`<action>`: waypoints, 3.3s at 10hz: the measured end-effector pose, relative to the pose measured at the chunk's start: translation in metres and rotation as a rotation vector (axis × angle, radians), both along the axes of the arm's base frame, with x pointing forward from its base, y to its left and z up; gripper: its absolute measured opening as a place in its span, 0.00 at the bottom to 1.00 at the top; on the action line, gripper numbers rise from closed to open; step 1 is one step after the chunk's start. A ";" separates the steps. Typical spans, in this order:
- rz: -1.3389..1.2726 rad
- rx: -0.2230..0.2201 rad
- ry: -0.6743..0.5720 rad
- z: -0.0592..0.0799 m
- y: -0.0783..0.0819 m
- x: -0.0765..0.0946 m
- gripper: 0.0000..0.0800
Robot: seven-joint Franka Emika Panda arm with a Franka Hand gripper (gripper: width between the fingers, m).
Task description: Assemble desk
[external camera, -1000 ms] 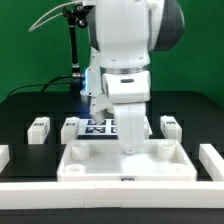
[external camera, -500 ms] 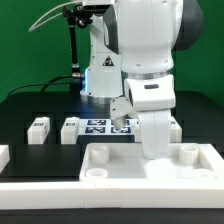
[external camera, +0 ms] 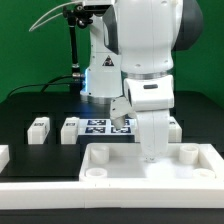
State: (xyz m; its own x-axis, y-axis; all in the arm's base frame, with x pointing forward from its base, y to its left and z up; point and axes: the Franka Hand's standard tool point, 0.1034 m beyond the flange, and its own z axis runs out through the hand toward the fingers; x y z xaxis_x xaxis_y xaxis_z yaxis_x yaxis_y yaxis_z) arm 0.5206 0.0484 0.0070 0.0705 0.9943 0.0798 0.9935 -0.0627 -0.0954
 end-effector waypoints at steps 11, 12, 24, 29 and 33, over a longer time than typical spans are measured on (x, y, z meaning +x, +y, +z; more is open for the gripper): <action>-0.104 -0.016 -0.018 0.019 0.003 0.003 0.81; -0.138 -0.025 -0.026 0.029 0.003 0.001 0.81; -1.269 -0.177 0.128 0.047 0.059 -0.035 0.81; -1.337 -0.194 0.139 0.042 0.070 -0.038 0.81; -1.285 -0.561 0.454 0.044 0.073 -0.051 0.81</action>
Offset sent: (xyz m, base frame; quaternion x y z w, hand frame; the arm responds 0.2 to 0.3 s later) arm 0.0000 0.0000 0.0000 0.0000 0.0000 0.0000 1.0000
